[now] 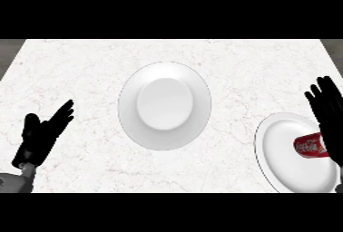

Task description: Pick the can from the plate and place it in the plate

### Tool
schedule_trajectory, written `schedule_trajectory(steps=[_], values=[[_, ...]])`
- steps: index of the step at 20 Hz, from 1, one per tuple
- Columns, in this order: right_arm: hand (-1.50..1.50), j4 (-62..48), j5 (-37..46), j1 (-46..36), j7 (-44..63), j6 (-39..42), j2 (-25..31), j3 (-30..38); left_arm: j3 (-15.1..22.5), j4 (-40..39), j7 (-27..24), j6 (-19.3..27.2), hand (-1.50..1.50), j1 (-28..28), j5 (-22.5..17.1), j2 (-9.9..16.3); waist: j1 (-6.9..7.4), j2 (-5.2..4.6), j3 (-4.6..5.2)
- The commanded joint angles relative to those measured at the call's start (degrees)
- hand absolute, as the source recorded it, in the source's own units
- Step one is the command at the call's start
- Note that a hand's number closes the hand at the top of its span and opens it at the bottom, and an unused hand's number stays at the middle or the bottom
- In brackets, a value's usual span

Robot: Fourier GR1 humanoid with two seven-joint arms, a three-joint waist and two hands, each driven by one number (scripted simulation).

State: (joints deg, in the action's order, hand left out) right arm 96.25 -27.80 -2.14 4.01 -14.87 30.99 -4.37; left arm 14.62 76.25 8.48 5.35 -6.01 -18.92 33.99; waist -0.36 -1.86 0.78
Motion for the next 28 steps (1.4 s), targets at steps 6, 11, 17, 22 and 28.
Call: schedule_trajectory(steps=[6, 11, 17, 22, 28], values=[[1.50, -5.4, 0.0, 2.3, -6.9, -4.1, 13.8, 26.6, -2.1, -1.0, -0.8, 6.8, 0.00, 4.2, -3.4, -9.7, -2.66, 2.36, -0.78], [-1.50, -14.4, 12.4, 10.6, -9.8, -21.1, 10.8, 29.1, 0.5, 2.1, -1.6, 7.2, 0.00, 4.7, -3.7, -14.0, -2.19, 2.00, -0.86], [-1.50, -1.8, 6.9, 23.7, -20.5, -11.7, 1.6, 35.9, 0.8, 2.0, -2.2, 7.9, 0.00, 4.4, -1.0, -16.9, -0.76, 2.05, -0.76], [-1.50, 2.4, 12.2, 29.8, -8.1, -8.6, 9.2, 33.4, 2.6, 5.9, 0.9, 10.6, 0.00, 5.8, 1.0, -18.1, -0.38, 2.01, -0.68], [-1.50, 6.1, 17.9, 34.5, 5.0, -1.7, 18.0, 26.3, 1.8, 4.3, -0.5, 6.9, 0.00, 5.8, 0.0, -17.0, 0.32, 1.74, -0.61]])
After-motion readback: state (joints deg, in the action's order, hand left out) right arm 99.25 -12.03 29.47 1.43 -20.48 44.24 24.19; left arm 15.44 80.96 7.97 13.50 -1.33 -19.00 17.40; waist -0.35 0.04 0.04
